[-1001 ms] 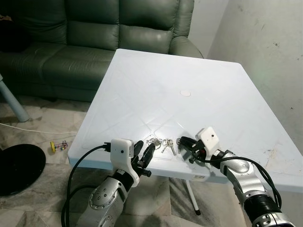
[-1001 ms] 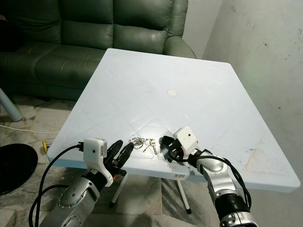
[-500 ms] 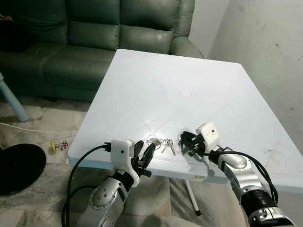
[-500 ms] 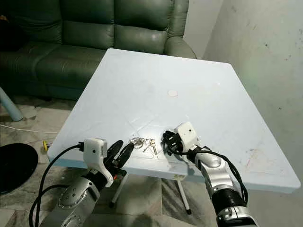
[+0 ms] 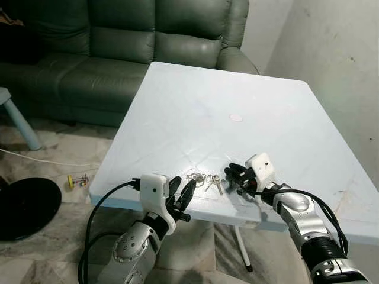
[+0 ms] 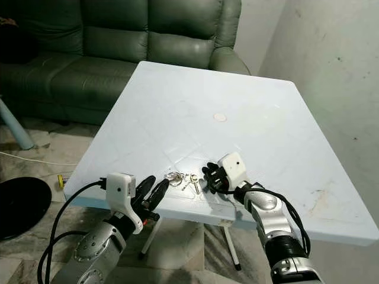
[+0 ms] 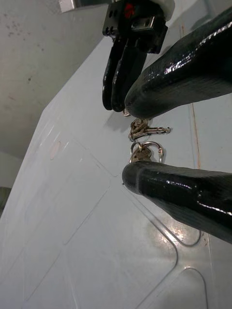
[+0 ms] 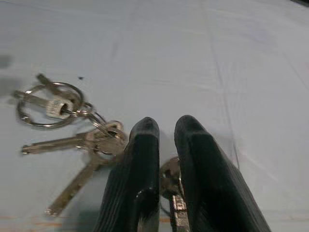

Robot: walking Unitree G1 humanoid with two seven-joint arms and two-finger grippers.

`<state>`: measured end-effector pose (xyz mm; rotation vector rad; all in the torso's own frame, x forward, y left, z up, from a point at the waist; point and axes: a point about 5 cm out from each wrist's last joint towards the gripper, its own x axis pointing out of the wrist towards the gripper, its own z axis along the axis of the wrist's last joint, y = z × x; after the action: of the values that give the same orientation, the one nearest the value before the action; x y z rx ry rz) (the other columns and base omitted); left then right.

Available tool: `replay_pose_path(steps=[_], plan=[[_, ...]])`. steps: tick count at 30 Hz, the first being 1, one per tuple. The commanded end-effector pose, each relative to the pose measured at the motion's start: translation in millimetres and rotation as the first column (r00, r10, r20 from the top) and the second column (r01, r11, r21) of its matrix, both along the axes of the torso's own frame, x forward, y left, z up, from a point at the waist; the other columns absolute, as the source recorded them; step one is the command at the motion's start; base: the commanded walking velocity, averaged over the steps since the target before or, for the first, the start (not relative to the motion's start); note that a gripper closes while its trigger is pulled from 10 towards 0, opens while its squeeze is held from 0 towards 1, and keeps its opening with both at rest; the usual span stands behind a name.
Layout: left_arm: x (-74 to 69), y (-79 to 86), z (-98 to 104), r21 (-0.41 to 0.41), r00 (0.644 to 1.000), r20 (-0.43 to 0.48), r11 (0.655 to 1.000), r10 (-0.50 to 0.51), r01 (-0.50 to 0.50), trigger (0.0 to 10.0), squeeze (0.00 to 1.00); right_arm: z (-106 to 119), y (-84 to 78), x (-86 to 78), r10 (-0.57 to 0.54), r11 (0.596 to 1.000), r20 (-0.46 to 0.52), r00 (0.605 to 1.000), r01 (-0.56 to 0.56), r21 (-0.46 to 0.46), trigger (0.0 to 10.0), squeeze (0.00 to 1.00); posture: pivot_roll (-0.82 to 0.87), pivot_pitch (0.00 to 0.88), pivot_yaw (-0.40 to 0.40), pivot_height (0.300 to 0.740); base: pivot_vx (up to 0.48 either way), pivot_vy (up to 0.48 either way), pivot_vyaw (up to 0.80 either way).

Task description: Hang keys on a hook

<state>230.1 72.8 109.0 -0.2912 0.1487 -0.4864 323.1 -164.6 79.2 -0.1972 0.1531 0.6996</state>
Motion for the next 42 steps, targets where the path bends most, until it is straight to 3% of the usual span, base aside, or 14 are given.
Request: replay_pose_path(steps=[1, 35, 36, 37, 38, 39, 41, 42], plan=[[-1.9, -5.4, 4.2, -0.017, 0.999, 0.017, 0.999, -0.027, 0.028, 10.0, 0.00, -0.1, -6.8, -0.9, 0.000, 1.000, -0.004, 1.000, 0.000, -0.007, 10.0, 0.00, 0.15, 0.000, -0.114, 0.740, 0.000, 0.000, 0.00], [-0.6, -3.8, 6.2, -0.015, 1.000, 0.021, 1.000, -0.019, 0.019, 10.0, 0.00, -8.0, -15.7, 2.3, -0.100, 0.988, 0.009, 0.995, 0.101, -0.117, 10.0, 0.00, 0.15, 0.013, -0.115, 0.740, 0.000, 0.000, 0.00], [-0.6, -3.8, 6.4, -0.015, 1.000, 0.022, 1.000, -0.019, 0.019, 10.0, 0.00, -7.8, -16.4, 2.5, -0.110, 0.987, 0.013, 0.994, 0.110, -0.117, 8.4, 0.00, 0.15, 0.013, -0.115, 0.740, 0.000, 0.000, 0.00], [-0.6, -3.8, 6.4, -0.015, 1.000, 0.022, 1.000, -0.019, 0.019, 10.0, 0.00, -7.8, -16.4, 2.5, -0.110, 0.987, 0.013, 0.994, 0.110, -0.117, 8.4, 0.00, 0.15, 0.013, -0.115, 0.740, 0.000, 0.000, 0.00], [-0.5, -3.9, 6.5, -0.014, 1.000, 0.022, 1.000, -0.019, 0.019, 10.0, 0.00, -7.8, -16.5, 2.6, -0.111, 0.987, 0.014, 0.994, 0.112, -0.118, 7.0, 0.00, 0.15, 0.013, -0.115, 0.740, 0.000, 0.000, 0.00], [-0.3, -3.7, 6.6, -0.014, 1.000, 0.023, 1.000, -0.019, 0.019, 10.0, 0.00, -7.6, -17.0, 3.1, -0.119, 0.986, 0.016, 0.993, 0.120, -0.112, 4.8, 0.00, 0.15, 0.014, -0.115, 0.740, 0.000, 0.000, 0.00], [-0.2, -3.7, 6.5, -0.014, 1.000, 0.023, 1.000, -0.020, 0.020, 10.0, 0.00, -6.9, -17.3, 3.3, -0.123, 0.986, 0.025, 0.992, 0.125, -0.107, 3.3, 0.00, 0.15, 0.015, -0.114, 0.740, 0.000, 0.000, 0.00], [-0.1, -3.8, 6.5, -0.014, 1.000, 0.023, 1.000, -0.020, 0.021, 10.0, 0.00, -6.9, -17.5, 3.4, -0.127, 0.986, 0.025, 0.992, 0.129, -0.103, 3.3, 0.00, 0.15, 0.015, -0.114, 0.740, 0.000, 0.000, 0.00]])
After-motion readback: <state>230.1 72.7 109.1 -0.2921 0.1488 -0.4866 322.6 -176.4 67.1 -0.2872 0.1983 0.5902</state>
